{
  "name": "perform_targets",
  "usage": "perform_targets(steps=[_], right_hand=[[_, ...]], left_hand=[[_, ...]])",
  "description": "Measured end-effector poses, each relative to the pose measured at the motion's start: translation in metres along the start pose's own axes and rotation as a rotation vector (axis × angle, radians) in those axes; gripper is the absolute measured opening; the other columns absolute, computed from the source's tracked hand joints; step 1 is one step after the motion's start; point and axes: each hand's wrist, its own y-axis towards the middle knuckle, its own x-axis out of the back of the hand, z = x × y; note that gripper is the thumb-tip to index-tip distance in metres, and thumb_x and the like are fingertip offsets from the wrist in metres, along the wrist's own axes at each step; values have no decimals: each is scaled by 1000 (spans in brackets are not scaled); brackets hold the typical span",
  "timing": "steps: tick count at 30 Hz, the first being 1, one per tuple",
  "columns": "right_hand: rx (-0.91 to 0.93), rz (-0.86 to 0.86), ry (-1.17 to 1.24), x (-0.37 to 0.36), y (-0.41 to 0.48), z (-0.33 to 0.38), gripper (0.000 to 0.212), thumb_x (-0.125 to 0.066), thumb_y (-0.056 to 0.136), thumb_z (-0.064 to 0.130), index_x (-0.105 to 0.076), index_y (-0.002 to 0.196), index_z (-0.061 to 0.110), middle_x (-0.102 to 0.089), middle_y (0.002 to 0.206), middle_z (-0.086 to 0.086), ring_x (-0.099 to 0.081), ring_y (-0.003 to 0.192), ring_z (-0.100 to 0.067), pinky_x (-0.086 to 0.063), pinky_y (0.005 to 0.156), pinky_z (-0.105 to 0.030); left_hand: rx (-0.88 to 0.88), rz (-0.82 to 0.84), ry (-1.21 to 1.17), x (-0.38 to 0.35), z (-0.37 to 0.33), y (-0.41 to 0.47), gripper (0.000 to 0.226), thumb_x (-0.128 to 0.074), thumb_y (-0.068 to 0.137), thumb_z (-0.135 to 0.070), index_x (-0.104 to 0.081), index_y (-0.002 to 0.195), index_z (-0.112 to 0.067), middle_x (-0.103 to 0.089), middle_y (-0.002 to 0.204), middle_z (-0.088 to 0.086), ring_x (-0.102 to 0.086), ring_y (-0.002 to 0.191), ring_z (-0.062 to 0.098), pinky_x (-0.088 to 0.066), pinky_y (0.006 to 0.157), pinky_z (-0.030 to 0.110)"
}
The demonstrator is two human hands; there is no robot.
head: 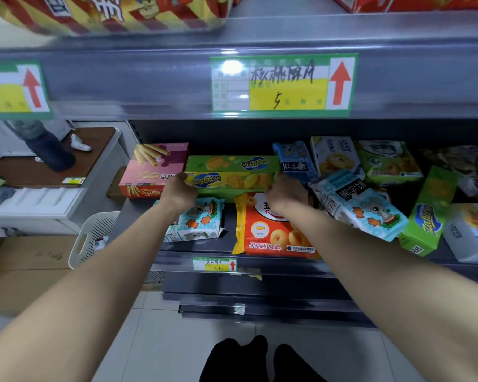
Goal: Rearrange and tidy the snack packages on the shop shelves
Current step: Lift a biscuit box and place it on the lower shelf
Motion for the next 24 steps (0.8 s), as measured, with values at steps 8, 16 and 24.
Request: perform_targets(steps=[8,16,24], right_hand=[[65,12,-7,18,-18,-1,34,-46,95,23,-51,125,7,-56,127,-15,-51,119,-34,-44,95,-40],[187,42,102,41,-55,10,31,-50,90,27,-57,117,15,-59,121,-10,-57,108,-32,-50,90,-38],[323,-58,200,82,-112,-6,27,-50,93,26,-62,111,10,-63,113,-14,-59,103,-35,-51,88,-41]], left_hand=[[-64,-69,29,10,-14,-34,47,-47,88,5,-45,135,-2,-52,135,18,-57,109,32,-42,78,24],[-152,40,-58,0,-37,-87,39,-48,89,4,-53,127,0,-59,124,22,-61,95,36,-50,69,34],[-286,-50,-13,4,-74,-158,36,-47,90,1,-56,124,-4,-58,128,11,-54,116,25,-41,94,25]])
